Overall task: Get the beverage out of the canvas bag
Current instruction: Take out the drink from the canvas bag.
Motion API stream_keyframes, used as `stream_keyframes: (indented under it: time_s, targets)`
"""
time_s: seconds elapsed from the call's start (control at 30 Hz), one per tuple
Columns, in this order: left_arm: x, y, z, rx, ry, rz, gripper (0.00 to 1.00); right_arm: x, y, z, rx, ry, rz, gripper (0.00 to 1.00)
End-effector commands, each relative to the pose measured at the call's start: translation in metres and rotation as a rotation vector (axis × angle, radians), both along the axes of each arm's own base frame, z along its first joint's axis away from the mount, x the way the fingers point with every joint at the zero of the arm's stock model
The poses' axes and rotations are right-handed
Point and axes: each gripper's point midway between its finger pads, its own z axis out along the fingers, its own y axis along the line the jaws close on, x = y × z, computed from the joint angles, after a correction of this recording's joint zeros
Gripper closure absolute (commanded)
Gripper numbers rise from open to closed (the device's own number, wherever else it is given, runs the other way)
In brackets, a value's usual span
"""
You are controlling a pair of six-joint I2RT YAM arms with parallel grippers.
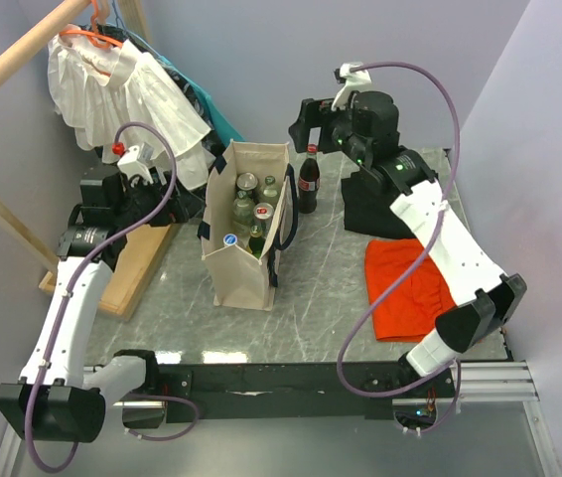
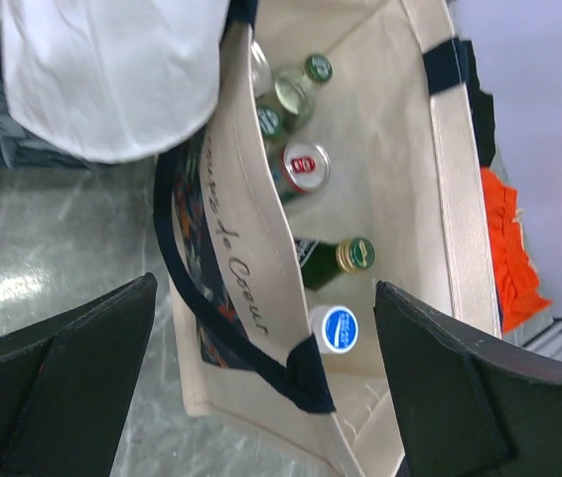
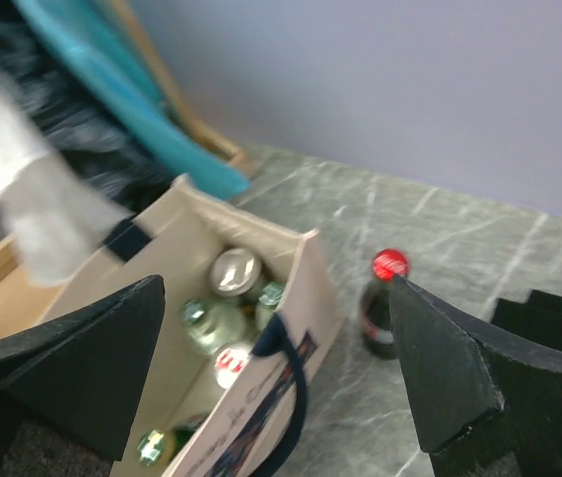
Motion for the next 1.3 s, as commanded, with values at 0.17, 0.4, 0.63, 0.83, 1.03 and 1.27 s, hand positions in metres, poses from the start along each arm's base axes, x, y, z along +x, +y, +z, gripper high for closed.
stream_keyframes:
  time_s: [0.17,0.4,0.63,0.83,1.03,1.27]
  targets:
    - [-0.023,-0.012,-0.023,0.033,0.056,-0.088,0.04,-0.062,0.061,0.012,0.101,0.075,0.381,0.00]
    - [-0.043,-0.010,-0.042,0.051,0.099,-0.083,0.04,-0.080,0.116,-0.016,-0.027,0.136,0.501,0.00]
    - [-0.057,-0.009,-0.062,0.040,0.153,-0.067,0.02,-0.106,0.145,-0.038,-0.063,0.187,0.558,0.01]
    - [-0.066,-0.007,-0.071,0.040,0.187,-0.055,0.01,-0.132,0.140,-0.073,-0.107,0.272,0.577,0.02]
    - [-0.071,-0.007,-0.066,0.040,0.182,-0.059,0.02,-0.163,0.132,-0.110,-0.189,0.352,0.588,0.03]
    - [-0.070,-0.004,-0.045,0.027,0.126,-0.017,0.04,-0.194,0.126,-0.123,-0.259,0.364,0.604,0.03]
